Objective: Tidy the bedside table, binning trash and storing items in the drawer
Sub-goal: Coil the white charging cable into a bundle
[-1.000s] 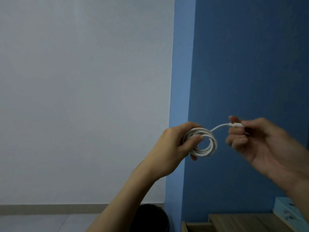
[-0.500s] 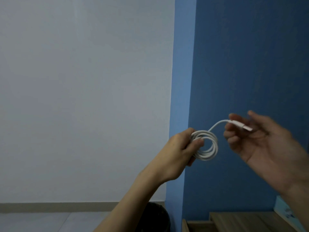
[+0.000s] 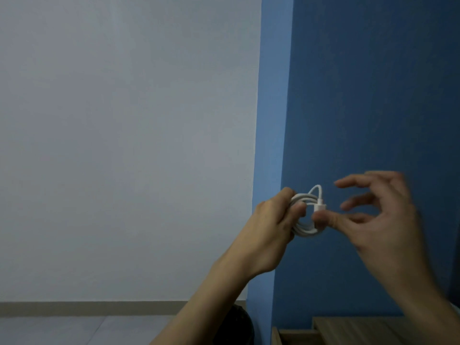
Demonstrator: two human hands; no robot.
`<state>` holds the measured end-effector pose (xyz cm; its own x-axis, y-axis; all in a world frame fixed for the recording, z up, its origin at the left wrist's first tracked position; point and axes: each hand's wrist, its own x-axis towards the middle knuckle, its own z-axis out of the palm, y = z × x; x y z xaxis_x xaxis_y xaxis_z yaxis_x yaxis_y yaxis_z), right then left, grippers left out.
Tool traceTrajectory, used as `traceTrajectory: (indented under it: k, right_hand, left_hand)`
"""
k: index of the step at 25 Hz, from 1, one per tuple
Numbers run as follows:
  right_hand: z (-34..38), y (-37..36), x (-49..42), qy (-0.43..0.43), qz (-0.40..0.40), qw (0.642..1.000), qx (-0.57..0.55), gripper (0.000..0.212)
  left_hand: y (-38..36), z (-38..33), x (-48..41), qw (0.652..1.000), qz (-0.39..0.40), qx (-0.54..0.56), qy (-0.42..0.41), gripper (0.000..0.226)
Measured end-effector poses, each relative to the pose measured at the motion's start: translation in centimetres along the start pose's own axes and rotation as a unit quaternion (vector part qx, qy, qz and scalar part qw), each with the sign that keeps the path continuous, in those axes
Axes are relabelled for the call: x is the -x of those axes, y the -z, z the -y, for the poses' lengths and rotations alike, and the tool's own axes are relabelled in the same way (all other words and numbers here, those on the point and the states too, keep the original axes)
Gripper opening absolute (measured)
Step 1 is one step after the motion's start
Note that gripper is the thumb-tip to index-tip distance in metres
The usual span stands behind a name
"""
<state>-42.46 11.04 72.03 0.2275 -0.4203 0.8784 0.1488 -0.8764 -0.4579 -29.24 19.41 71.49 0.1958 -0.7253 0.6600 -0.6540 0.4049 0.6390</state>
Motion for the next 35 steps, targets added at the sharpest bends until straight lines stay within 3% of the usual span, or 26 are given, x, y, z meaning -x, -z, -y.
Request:
traceTrajectory:
  k: [4, 8, 13, 16, 19, 22, 24, 28, 35]
  right_hand:
    - [-1.5, -0.5, 0.2, -0.055, 0.138, 0.987, -0.054, 0.058]
    - [-2.0, -0.8, 0.1, -0.049, 0.167, 0.982, -0.075, 0.057]
    - [-0.8, -0.7, 0.1, -0.031, 0.123, 0.992, 0.005, 0.022]
    - [-1.0, -1.0, 0.4, -0.004, 0.075, 0.992, 0.097, 0.018]
    - [-1.0, -1.2, 0.5, 0.014, 0.056, 0.991, 0.119, 0.017]
    - [-1.0, -1.3, 0.2, -0.004, 0.075, 0.995, 0.059, 0.032]
    - [-1.1, -1.1, -0.2, -0.048, 0.116, 0.992, -0.018, 0.042]
    - [-1.3, -0.4, -0.4, -0.169, 0.206, 0.944, -0.193, 0.070]
    - [-1.2, 0.0, 0.3, -0.165, 0.160, 0.946, -0.228, 0.069]
  left_hand:
    - [-0.4, 0.0, 0.1, 1.000, 0.020, 0.017, -0.009, 0.032]
    - [-0.5, 0.5, 0.1, 1.000, 0.005, 0.020, -0.009, 0.034]
    - [-0.1, 0.6, 0.6, 1.000, 0.002, 0.000, 0.004, 0.021]
    - [-0.1, 0.5, 0.8, 1.000, -0.002, -0.028, 0.011, 0.019]
    - [-0.2, 0.4, 0.7, 0.997, -0.026, -0.073, -0.003, 0.017]
    - [-0.3, 0.5, 0.5, 0.987, -0.056, -0.146, -0.046, 0.025]
    - [-0.2, 0.6, 0.3, 0.990, -0.055, -0.120, -0.049, 0.031]
    - [-0.1, 0.4, -0.1, 0.993, -0.067, -0.076, -0.057, 0.031]
    - [-0.4, 0.2, 0.2, 0.994, -0.064, -0.067, -0.051, 0.025]
